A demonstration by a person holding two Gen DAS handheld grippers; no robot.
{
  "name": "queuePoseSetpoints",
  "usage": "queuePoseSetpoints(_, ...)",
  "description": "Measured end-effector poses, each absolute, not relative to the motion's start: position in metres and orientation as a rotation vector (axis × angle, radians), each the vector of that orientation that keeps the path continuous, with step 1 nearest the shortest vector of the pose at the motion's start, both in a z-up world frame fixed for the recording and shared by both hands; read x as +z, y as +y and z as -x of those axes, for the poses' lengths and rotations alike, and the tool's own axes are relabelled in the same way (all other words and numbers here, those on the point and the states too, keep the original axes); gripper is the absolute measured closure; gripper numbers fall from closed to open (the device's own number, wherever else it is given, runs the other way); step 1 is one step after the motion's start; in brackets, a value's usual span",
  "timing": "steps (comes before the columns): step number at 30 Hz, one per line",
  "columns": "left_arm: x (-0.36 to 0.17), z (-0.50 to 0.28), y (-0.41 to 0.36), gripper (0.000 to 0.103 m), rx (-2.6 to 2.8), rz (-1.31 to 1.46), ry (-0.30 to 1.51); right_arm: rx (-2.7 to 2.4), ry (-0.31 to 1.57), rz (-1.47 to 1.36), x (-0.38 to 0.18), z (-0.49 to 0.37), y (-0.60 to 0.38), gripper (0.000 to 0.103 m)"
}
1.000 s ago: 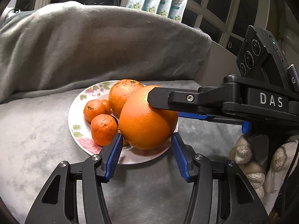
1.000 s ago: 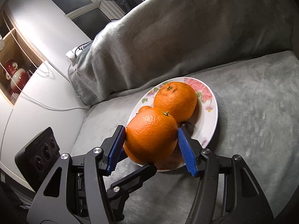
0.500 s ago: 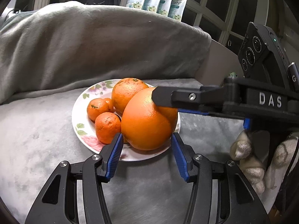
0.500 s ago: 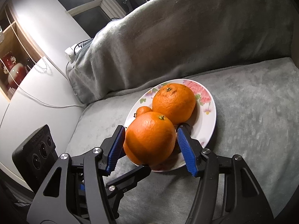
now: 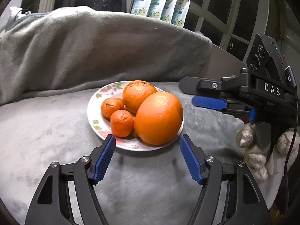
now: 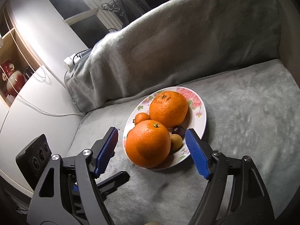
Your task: Organize fruits
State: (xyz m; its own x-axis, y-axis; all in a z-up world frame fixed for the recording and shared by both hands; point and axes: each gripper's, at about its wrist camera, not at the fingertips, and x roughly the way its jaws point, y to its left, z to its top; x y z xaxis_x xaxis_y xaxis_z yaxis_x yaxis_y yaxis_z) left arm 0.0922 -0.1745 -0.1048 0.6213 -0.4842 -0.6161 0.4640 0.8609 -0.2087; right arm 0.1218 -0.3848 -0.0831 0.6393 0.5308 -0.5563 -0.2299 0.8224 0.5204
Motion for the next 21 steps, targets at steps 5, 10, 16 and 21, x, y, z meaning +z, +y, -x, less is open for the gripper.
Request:
queuePoseSetpoints(5,-0.099,-0.085,-0.162,0.026,-0.523,0.037,0.71,0.407,0.72,-0.397,-0.076,-0.108,-0.385,0.016)
queuePoseSetpoints(10,-0.088,-0.076,-0.151,0.022,-0.491,0.029,0.681,0.358,0.678,-0.349,-0.067,-0.092,-0.387,0.016)
queuePoseSetpoints(16,-0.073,-0.065,-0.143,0.022,-0.456,0.017,0.64,0.284,0.612,-0.228,-0.054,-0.067,-0.381,0.016)
queuePoseSetpoints(21,-0.066,-0.054,-0.139,0.021,-0.449,0.009,0.623,0.216,0.572,-0.119,-0.047,-0.049,-0.37,0.007)
